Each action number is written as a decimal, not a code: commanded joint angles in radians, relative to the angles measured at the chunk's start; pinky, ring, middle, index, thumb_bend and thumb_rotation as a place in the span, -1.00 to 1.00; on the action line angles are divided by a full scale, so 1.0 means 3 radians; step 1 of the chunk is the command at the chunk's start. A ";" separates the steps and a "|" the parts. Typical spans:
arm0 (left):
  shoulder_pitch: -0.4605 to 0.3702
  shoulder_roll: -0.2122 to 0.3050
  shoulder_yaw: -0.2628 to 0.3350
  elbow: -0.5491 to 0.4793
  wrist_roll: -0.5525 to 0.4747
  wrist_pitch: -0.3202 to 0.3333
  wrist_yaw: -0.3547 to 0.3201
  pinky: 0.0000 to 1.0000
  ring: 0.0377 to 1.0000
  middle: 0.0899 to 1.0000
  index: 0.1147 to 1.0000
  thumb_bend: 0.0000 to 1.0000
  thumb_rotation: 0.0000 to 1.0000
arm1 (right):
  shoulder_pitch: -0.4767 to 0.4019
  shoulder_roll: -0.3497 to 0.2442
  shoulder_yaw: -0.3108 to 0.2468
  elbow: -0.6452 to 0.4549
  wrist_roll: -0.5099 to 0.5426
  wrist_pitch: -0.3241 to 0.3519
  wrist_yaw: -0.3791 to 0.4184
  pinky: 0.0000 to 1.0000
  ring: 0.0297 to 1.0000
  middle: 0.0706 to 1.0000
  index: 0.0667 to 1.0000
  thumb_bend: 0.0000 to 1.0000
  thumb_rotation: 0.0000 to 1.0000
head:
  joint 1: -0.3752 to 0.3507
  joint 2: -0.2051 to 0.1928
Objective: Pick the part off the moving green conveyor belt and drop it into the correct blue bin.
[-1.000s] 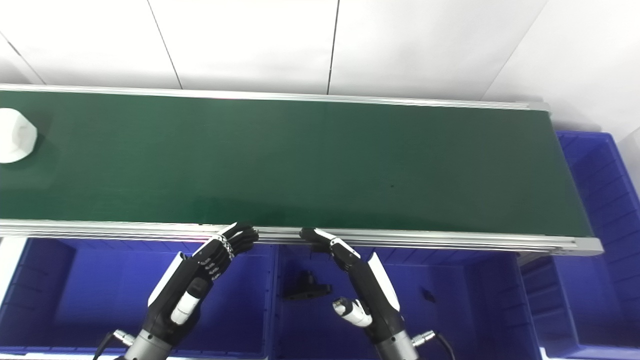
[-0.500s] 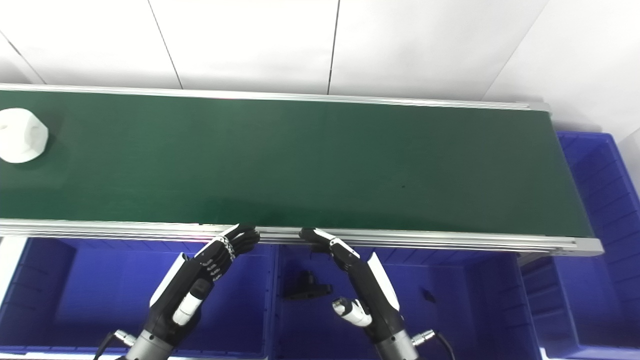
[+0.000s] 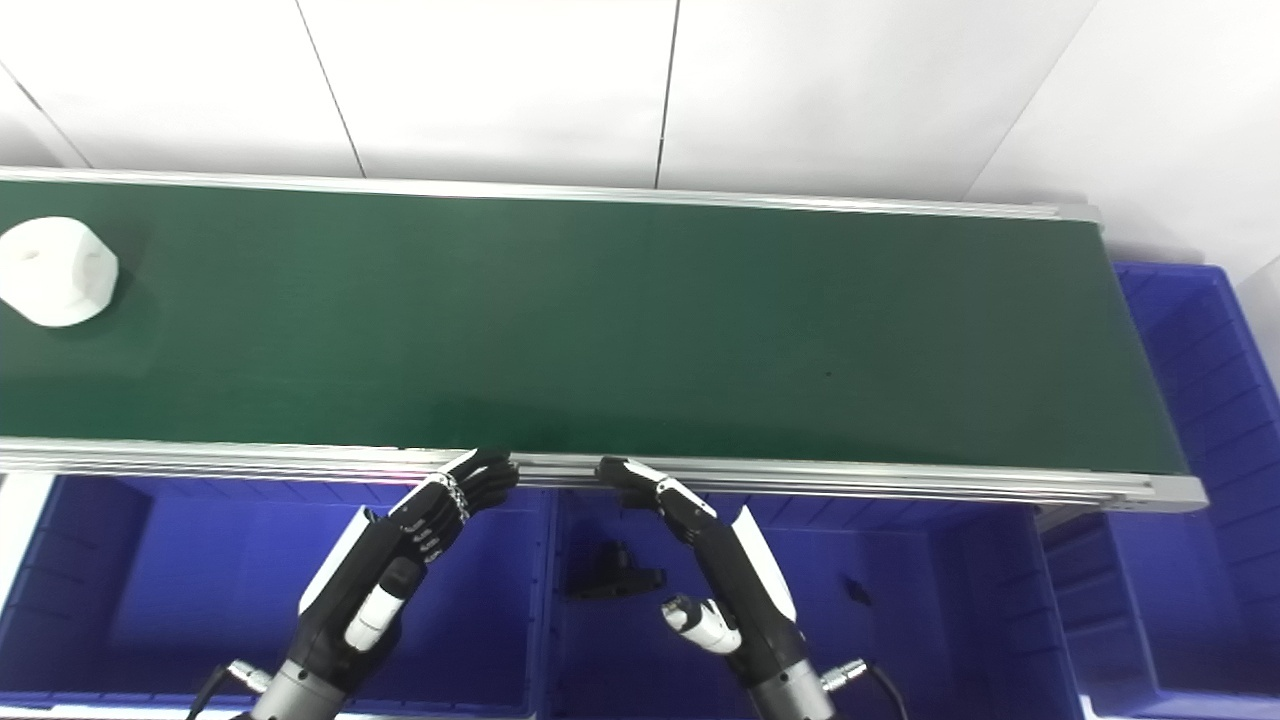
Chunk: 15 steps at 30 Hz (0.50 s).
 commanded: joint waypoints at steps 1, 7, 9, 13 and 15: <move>0.0005 -0.0001 -0.0007 -0.0042 -0.0013 -0.0134 -0.0020 0.76 0.74 0.70 0.70 0.29 0.84 | -0.0008 0.0030 -0.0004 -0.0040 0.0023 -0.0137 0.0008 0.58 0.67 0.68 0.56 0.76 1.00 | -0.0001 -0.0001; 0.0008 -0.0002 -0.0005 -0.0045 0.0007 -0.0123 -0.0014 0.75 0.74 0.68 0.70 0.29 0.85 | -0.0003 0.0028 -0.0002 -0.0029 0.0050 -0.0135 0.0019 0.60 0.69 0.69 0.56 0.75 1.00 | 0.0011 -0.0023; 0.0002 -0.0001 -0.0009 -0.0022 -0.0002 -0.0151 -0.0022 0.75 0.74 0.68 0.70 0.29 0.85 | 0.0002 0.0028 -0.0004 -0.0028 0.0043 -0.0137 0.0014 0.59 0.68 0.69 0.55 0.75 1.00 | 0.0016 -0.0037; 0.0003 -0.0003 -0.0015 0.0006 -0.0003 -0.0176 -0.0024 0.74 0.74 0.68 0.70 0.31 0.84 | 0.0006 0.0019 -0.0005 -0.0006 0.0040 -0.0149 0.0012 0.60 0.68 0.69 0.55 0.76 1.00 | 0.0046 -0.0081; 0.0004 -0.0010 -0.0018 0.0034 -0.0009 -0.0204 -0.0026 0.73 0.73 0.68 0.69 0.30 0.83 | 0.0007 0.0013 -0.0005 0.0008 0.0025 -0.0161 0.0000 0.59 0.68 0.69 0.55 0.75 1.00 | 0.0083 -0.0110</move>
